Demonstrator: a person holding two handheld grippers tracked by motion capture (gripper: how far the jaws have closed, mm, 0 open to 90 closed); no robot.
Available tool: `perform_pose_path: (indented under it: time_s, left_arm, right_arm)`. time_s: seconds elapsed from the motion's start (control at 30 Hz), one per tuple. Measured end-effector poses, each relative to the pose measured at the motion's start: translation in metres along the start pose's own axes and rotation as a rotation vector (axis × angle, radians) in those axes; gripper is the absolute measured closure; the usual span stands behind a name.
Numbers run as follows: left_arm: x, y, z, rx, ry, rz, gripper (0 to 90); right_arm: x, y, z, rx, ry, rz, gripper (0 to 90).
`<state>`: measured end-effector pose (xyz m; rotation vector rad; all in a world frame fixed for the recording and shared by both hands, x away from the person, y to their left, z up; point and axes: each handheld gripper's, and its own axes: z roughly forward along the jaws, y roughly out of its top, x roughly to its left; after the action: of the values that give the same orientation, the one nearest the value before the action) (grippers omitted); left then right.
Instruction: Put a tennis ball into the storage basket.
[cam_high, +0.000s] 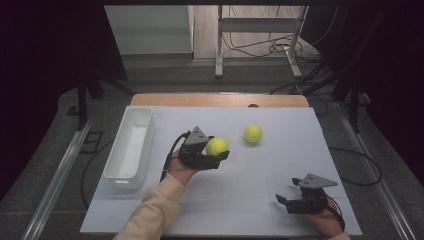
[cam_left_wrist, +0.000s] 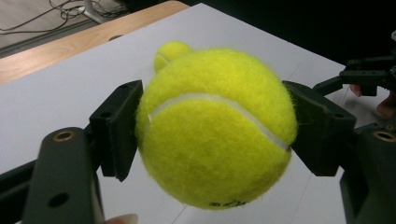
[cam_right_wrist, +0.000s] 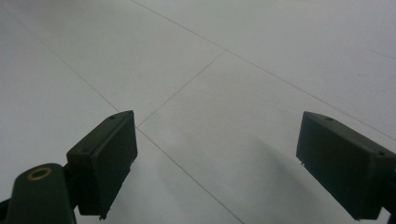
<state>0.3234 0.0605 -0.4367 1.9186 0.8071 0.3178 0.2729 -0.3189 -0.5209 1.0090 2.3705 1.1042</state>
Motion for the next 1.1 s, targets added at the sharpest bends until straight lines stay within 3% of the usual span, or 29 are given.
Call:
perform_pose_path:
  time_s: [1.1]
  left_arm:
    - [0.014,0.010,0.001,-0.019,0.044,-0.020,26.3]
  right_arm:
    - [-0.001,0.001,-0.003,-0.009,-0.007,0.003,13.0]
